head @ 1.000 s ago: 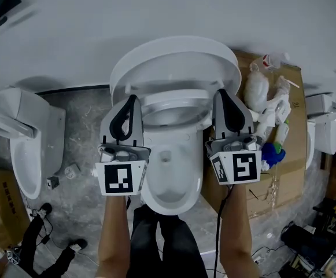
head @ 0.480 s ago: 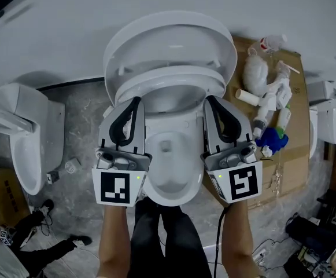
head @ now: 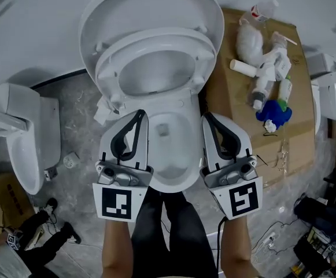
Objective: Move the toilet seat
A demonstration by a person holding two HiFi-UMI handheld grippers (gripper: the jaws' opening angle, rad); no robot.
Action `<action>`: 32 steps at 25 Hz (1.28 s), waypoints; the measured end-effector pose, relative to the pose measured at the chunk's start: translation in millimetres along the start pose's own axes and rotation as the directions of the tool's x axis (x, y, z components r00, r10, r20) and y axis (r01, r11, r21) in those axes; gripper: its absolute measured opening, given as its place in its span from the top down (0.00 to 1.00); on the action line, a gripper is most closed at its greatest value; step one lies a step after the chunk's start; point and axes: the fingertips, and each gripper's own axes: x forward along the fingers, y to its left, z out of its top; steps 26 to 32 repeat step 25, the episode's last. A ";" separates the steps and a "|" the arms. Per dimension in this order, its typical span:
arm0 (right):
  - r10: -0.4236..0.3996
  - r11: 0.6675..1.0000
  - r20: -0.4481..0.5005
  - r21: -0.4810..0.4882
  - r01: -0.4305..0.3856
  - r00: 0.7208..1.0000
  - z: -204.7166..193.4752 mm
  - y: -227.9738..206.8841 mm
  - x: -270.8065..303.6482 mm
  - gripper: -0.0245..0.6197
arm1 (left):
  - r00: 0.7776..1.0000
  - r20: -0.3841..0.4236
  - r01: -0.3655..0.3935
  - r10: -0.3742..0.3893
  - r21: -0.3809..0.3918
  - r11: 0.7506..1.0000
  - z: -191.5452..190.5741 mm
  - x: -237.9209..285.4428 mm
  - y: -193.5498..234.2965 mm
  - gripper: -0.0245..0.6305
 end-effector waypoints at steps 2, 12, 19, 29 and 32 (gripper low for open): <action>-0.003 1.000 -0.015 0.004 0.003 1.000 -12.4 5.2 -10.0 0.94 | 1.000 -0.004 0.012 -0.012 -0.002 1.000 -9.6 -6.8 -9.2 0.95; -0.034 0.998 -0.048 0.056 0.037 0.998 -49.6 23.3 -39.4 0.94 | 0.999 -0.028 0.035 -0.035 -0.006 0.999 -40.4 -36.9 -33.3 0.95; -0.036 0.998 -0.065 0.049 0.039 0.997 -54.4 32.7 -51.0 0.94 | 0.998 -0.032 0.050 -0.050 -0.003 0.999 -41.7 -48.2 -40.4 0.95; -0.044 0.998 -0.067 0.045 0.047 0.997 -57.2 37.7 -53.2 0.94 | 0.998 -0.026 0.054 -0.054 -0.006 0.999 -43.0 -51.3 -40.5 0.95; -0.044 0.998 -0.067 0.045 0.047 0.997 -57.2 37.7 -53.2 0.94 | 0.998 -0.026 0.054 -0.054 -0.006 0.999 -43.0 -51.3 -40.5 0.95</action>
